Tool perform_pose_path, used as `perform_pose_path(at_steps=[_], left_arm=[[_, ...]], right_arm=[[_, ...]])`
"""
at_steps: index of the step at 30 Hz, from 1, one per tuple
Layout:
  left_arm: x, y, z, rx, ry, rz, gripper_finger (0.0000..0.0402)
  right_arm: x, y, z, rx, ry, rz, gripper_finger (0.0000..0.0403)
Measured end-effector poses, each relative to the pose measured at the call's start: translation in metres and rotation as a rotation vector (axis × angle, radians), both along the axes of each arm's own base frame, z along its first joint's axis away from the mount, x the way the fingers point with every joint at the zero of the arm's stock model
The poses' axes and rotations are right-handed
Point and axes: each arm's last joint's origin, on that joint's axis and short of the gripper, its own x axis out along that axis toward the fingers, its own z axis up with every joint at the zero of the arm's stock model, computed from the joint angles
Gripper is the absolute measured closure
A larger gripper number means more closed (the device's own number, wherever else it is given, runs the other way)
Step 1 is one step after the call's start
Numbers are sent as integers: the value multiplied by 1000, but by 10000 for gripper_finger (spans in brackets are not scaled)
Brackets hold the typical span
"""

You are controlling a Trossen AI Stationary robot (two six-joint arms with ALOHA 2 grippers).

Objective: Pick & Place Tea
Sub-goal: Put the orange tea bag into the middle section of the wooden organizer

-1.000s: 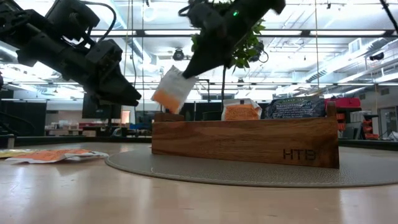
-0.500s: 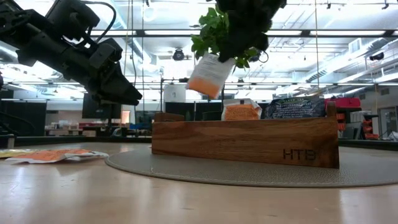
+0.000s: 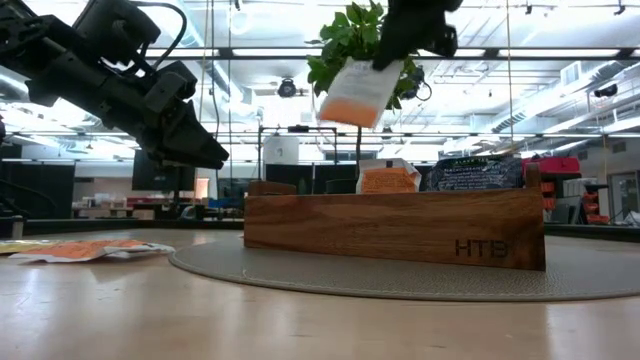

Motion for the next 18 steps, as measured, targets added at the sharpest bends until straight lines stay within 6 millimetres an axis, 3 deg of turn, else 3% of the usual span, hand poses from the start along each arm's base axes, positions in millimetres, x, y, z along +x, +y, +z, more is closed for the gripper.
perform_pose_path(at_steps=[12,18], left_arm=[[0,0,0,10,6,-4,207],[0,0,0,15,10,-7,207]], right_arm=[[17,8,-17,14,170,-42,403],[16,12,-22,7,204,-60,403]])
